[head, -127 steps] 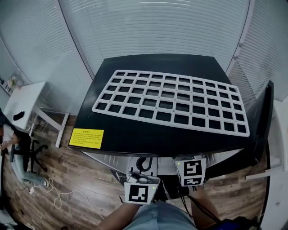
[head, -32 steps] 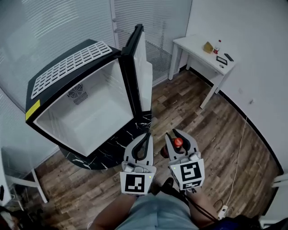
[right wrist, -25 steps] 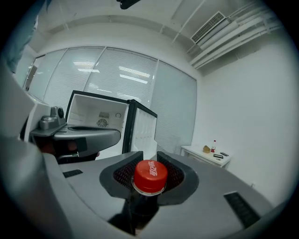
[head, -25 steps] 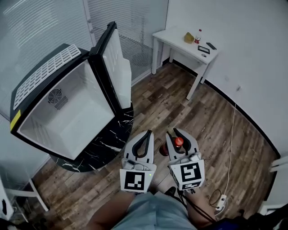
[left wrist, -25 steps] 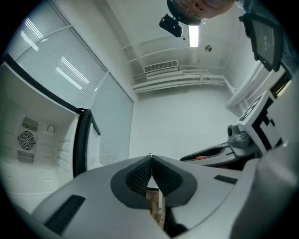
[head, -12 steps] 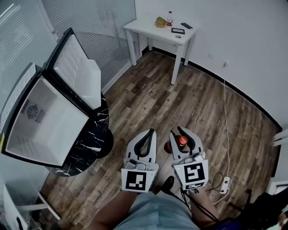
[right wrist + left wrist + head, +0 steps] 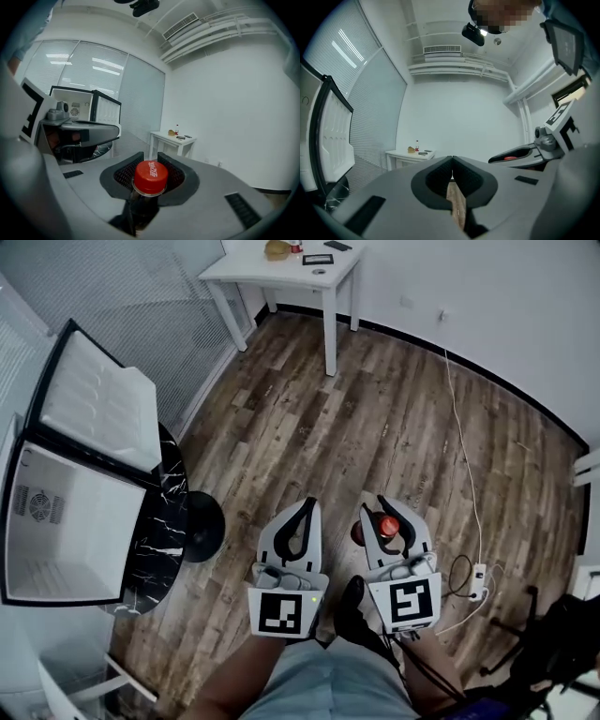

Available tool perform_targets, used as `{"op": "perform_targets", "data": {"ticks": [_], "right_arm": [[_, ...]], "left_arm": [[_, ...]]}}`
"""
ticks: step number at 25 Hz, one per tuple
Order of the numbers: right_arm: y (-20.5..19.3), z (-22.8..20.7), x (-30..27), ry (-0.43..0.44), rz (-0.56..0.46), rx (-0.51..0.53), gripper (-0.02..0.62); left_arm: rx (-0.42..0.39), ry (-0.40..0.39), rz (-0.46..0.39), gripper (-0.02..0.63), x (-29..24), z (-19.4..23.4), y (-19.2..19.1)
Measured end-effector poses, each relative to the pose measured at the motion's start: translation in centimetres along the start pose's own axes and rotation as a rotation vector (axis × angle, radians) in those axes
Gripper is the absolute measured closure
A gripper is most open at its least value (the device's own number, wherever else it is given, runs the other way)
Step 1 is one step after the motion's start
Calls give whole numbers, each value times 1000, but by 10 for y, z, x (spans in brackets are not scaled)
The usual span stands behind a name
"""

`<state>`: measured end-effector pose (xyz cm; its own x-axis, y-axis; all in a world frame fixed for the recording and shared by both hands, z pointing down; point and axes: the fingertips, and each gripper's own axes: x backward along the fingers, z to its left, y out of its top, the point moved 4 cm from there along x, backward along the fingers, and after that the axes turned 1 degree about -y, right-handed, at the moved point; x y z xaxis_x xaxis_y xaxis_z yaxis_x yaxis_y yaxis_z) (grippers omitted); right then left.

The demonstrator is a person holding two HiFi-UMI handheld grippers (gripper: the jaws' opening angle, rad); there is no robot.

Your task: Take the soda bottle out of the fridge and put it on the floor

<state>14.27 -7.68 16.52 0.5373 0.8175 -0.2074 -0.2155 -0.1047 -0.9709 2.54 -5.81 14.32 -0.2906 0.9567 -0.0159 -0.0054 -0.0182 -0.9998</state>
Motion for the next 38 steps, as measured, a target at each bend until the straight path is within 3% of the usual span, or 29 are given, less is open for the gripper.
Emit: {"op": "perform_targets", "data": {"ticks": [10,17,38], "right_arm": [[-61,-36,-11,-71,36,-57,489],[-104,-36,-26,-82,52,-85,489],[-317,-29,-54,-146,213,-166,491]], "left_arm": [[-42,-112,88,589,-38,-29,-60],[-62,-175,162,589,-44,-33,-113],[25,-176,310,589,-63,-38,-302]]}}
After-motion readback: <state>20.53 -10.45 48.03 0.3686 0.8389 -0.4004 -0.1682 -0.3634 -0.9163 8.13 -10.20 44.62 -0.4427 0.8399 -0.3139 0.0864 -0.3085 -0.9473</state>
